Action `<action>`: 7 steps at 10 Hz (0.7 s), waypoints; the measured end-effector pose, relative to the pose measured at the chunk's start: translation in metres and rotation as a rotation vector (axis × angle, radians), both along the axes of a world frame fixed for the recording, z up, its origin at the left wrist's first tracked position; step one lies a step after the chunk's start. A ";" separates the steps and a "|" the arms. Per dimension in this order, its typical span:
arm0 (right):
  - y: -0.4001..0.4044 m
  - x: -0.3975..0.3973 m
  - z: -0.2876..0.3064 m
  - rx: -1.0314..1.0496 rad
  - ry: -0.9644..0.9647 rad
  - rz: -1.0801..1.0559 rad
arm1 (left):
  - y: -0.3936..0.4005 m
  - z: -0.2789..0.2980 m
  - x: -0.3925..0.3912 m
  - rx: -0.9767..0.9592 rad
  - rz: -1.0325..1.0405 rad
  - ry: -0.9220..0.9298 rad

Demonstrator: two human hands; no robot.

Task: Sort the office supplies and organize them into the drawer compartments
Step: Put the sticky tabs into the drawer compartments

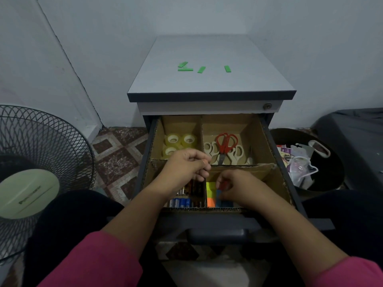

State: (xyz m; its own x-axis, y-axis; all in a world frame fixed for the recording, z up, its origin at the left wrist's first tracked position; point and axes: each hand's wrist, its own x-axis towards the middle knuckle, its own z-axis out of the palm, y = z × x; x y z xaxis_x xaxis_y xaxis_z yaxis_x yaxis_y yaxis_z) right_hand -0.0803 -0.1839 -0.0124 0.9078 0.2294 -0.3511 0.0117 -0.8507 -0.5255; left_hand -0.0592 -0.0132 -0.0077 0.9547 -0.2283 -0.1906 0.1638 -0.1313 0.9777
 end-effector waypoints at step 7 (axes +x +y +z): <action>0.000 0.002 -0.005 -0.122 0.007 0.035 | 0.001 -0.001 0.001 -0.004 0.001 0.007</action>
